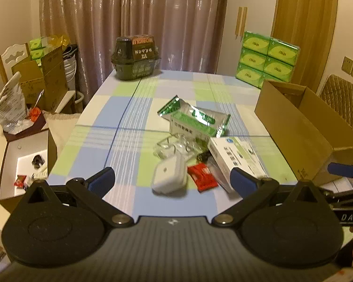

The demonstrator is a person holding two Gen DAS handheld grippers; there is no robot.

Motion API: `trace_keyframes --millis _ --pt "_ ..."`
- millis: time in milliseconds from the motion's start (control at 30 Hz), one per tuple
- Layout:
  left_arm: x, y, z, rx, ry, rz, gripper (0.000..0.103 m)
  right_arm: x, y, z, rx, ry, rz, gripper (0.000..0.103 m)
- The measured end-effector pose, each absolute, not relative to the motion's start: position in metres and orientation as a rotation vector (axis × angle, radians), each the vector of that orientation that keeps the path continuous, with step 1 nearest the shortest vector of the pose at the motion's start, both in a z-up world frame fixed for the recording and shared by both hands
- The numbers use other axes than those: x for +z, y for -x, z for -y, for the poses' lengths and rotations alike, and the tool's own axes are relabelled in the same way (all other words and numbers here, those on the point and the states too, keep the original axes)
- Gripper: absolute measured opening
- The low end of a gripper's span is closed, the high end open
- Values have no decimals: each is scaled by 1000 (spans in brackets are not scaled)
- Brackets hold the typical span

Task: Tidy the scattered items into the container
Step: 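Reach both grippers toward the white night-light and white medicine box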

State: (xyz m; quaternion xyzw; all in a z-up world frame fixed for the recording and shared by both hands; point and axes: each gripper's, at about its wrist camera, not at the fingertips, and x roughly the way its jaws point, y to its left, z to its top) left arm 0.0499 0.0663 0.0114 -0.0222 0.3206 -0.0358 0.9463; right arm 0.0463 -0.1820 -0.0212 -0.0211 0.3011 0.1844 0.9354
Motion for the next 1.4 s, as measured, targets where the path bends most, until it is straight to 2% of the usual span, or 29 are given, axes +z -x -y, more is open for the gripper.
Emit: trace_keyframes --millis 167,533,1400 --pt "8 -76 -79 -97 0 -656 102 -27 -61 170 381 57 -633 101" --pt "-33 -133 -102 -181 28 -861 102 -50 -94 151 382 64 -695 101" --pt "-66 -184 -98 -273 0 -921 102 -94 -164 116 370 120 -782 101"
